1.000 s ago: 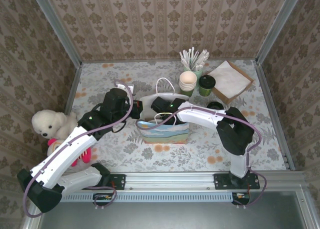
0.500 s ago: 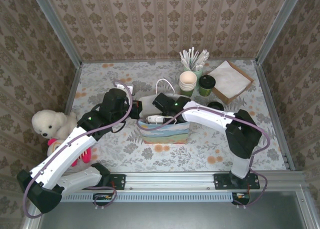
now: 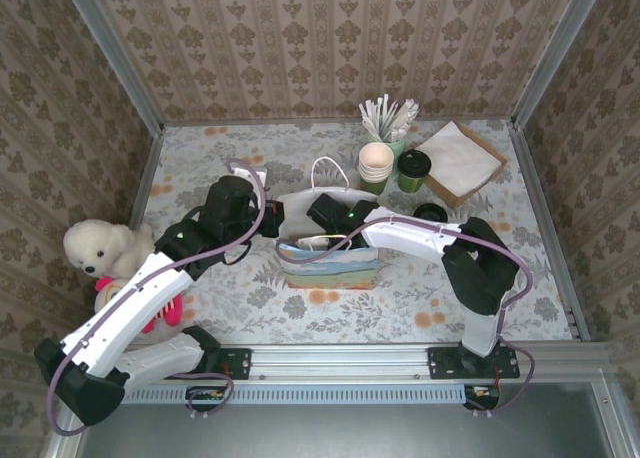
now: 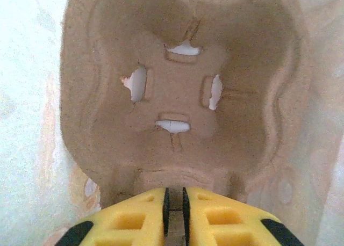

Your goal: Pack the takeout coffee

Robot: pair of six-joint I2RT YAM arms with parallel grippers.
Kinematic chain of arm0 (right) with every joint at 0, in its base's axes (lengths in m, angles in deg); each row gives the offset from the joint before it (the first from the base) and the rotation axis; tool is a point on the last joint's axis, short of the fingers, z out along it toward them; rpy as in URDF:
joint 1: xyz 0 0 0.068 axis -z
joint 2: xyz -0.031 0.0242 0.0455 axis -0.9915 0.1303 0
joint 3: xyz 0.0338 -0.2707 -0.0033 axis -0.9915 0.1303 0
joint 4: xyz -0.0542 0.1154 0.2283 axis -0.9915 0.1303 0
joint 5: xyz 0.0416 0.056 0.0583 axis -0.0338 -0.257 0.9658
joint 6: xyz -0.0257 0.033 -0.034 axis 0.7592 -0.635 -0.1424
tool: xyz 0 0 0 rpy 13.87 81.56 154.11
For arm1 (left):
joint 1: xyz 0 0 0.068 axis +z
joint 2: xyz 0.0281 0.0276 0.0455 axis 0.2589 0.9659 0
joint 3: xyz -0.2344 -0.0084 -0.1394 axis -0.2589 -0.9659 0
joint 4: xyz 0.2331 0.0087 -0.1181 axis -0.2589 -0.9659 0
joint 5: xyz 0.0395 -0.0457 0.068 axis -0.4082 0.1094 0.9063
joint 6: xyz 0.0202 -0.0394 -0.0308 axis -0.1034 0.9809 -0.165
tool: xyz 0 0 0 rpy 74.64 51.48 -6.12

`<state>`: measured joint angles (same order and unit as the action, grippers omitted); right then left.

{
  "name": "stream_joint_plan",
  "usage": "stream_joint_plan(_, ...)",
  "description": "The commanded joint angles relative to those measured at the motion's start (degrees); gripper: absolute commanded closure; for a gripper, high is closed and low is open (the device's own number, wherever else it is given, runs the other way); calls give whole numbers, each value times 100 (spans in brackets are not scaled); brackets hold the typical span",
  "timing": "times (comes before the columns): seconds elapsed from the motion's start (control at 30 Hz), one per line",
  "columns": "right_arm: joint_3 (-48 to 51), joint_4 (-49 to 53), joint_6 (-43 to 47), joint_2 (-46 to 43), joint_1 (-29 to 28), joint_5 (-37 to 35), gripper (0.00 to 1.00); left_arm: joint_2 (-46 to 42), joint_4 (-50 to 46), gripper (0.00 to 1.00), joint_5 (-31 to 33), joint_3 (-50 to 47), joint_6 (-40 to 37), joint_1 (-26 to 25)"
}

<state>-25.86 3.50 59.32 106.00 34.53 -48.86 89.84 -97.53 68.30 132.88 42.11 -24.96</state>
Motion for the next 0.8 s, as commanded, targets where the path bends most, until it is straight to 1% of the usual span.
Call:
stream_joint_plan(0.0,-284,404,-41,-126,-6,329,79,-164,-63,100,31,-82,-12,35)
stream_joint_plan(0.03,-275,402,-69,-173,0,429,77,-210,-29,100,30,-157,10,38)
stream_joint_plan(0.13,-282,433,-156,-130,-1,447,76,-210,13,100,-117,-213,-123,49)
stream_joint_plan(0.23,-275,394,-239,104,-31,70,77,-181,-67,100,-249,-233,-293,50)
stream_joint_plan(0.4,-70,124,-6,284,-39,-113,73,25,-71,100,-462,-203,-253,130)
stream_joint_plan(0.53,-73,181,91,473,-81,-604,72,78,34,100,-716,-192,-208,170)
stream_joint_plan(0.7,34,-36,233,378,-88,-678,71,91,27,100,-902,-151,-211,311)
stream_joint_plan(0.77,-19,-4,224,313,-82,-615,68,52,40,100,-937,-135,-206,345)
